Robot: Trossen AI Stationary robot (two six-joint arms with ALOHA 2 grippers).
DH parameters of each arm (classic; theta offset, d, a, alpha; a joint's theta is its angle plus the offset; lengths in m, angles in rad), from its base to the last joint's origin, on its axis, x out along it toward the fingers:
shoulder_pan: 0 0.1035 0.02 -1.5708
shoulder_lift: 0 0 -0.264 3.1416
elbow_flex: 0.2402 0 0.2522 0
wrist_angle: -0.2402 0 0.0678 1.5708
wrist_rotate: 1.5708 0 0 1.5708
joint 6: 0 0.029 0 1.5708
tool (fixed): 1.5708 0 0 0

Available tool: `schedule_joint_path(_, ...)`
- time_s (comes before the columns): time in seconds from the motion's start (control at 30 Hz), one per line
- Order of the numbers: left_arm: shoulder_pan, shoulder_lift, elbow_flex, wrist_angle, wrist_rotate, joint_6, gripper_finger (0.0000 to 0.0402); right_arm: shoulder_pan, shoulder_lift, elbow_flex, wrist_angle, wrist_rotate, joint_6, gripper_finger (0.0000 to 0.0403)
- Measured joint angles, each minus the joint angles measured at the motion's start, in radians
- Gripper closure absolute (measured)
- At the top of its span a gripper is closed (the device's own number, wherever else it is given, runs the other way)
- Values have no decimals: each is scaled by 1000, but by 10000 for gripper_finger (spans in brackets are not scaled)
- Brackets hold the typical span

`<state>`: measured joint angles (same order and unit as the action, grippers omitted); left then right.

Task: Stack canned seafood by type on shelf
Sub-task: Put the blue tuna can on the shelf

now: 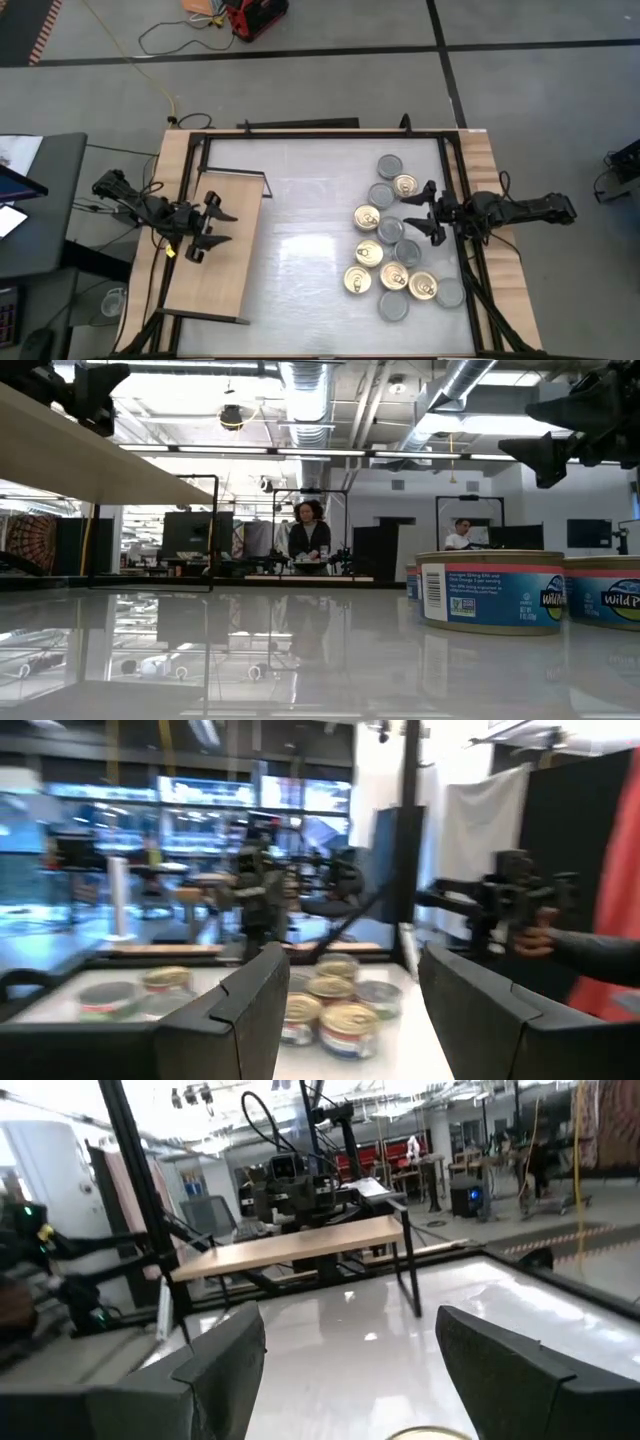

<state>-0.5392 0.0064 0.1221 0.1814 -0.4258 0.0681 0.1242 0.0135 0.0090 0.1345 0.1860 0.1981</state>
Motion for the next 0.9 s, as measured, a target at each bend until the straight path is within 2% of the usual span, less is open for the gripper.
schedule_joint_path(0.2,0,14,71,-13,-128,13,187,-3,0,1,-1,7,47,85)
schedule_joint_path(0.4,0,100,157,-46,-311,-34,187,-21,61,63,-145,219,120,97)
schedule_joint_path(0.5,1,156,229,-141,-385,-78,187,-50,139,117,-187,257,162,110)
schedule_joint_path(0.73,25,296,429,-402,-398,-139,187,-161,363,261,-328,260,283,121)
schedule_joint_path(0.8,39,333,449,-418,-397,-113,187,-200,428,295,-358,256,299,121)
schedule_joint_path(0.9,67,380,462,-417,-371,-65,187,-265,521,344,-362,191,283,121)
